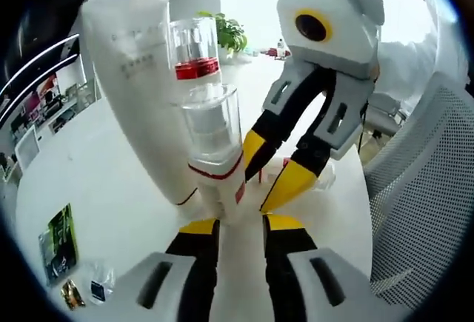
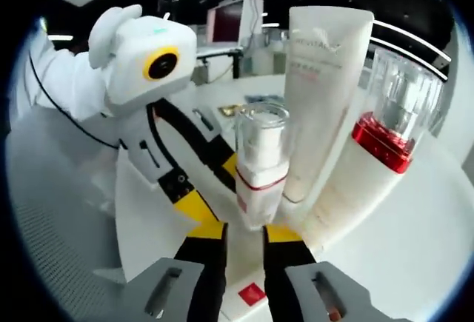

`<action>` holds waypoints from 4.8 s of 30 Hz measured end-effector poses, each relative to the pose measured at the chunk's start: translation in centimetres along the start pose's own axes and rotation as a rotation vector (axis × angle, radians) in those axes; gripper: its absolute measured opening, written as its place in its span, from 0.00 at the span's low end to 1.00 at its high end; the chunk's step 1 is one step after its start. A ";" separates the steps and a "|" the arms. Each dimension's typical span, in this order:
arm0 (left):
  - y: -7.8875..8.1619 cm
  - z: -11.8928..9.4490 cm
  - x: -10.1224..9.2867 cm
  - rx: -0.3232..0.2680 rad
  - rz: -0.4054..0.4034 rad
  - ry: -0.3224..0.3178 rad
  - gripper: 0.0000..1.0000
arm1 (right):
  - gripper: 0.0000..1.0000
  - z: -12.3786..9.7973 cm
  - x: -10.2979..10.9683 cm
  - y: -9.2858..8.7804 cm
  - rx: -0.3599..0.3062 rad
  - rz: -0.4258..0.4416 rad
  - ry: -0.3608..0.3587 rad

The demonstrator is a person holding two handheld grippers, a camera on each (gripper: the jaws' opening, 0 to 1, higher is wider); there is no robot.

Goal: Arrange the skincare products in the storage area until every visible bottle or jar stands upright without overlapping.

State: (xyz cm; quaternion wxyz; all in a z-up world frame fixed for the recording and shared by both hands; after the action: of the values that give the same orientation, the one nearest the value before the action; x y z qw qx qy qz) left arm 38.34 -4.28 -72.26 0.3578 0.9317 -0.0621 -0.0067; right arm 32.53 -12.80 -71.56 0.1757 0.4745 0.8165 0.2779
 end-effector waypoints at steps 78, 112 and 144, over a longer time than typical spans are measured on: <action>0.4 -5.0 -1.9 0.080 -0.143 -0.051 0.62 | 0.43 -0.6 0.3 -4.2 0.195 0.293 -0.202; 1.2 -4.7 -3.4 0.051 -0.175 -0.125 0.84 | 0.14 -1.6 0.0 -5.5 0.224 0.371 -0.241; 6.9 -7.3 -5.1 -0.455 -0.808 -0.352 0.47 | 0.13 -12.0 4.0 0.2 -0.273 0.562 -0.085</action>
State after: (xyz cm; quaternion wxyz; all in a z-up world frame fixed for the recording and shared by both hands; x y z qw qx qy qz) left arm 32.97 -3.92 -62.36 0.5052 0.7643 0.2476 -0.3153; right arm 24.08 -12.71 -62.11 0.1878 0.6647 0.6007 0.4026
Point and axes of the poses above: the point that each gripper's makers call its tool centre point, and the gripper's own axes: z roughly forward along the fingers, x roughly to its left, y roughly out of its top, the point moved 7 cm from there along -z, roughly backward along the fingers, and after that the axes turned 11 degrees about x, right-handed, at the moved point
